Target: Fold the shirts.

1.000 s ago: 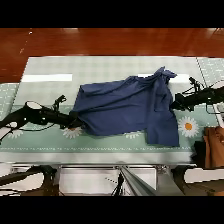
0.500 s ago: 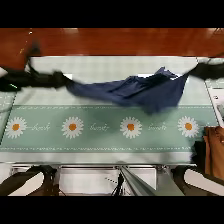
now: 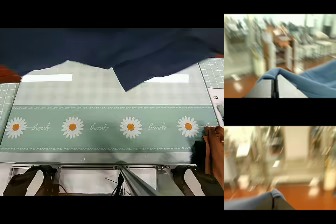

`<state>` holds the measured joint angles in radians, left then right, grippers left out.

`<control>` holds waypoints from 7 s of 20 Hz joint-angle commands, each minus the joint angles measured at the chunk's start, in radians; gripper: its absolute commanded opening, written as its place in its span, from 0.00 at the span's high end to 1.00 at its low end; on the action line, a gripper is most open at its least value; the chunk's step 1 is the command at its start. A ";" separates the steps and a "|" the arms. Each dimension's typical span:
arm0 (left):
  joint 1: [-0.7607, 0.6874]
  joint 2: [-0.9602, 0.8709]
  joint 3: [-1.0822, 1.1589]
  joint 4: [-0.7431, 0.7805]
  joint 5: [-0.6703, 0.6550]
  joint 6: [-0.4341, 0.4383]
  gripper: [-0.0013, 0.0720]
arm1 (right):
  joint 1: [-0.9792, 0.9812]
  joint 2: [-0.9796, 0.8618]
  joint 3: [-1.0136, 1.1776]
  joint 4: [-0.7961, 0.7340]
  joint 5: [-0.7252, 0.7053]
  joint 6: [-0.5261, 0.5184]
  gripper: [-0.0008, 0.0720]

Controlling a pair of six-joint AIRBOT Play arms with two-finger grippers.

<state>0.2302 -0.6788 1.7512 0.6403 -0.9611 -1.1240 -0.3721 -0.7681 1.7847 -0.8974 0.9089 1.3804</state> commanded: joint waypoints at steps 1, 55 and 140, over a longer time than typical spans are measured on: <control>0.020 0.121 0.076 0.223 -0.007 -0.140 0.96 | 0.000 0.125 0.076 -0.177 -0.018 0.156 0.94; 0.000 -1.009 -0.333 0.377 -0.257 -0.233 0.85 | 0.313 -1.069 0.034 -0.518 0.492 0.208 0.79; 0.023 -1.070 -0.542 -0.260 0.134 0.098 0.96 | 0.263 -0.970 -0.438 0.069 -0.319 -0.143 0.94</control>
<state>0.2562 -1.6722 1.1492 0.4400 -0.8360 -1.0271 -0.1139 -1.6928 1.3289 -0.8341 0.6064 1.2343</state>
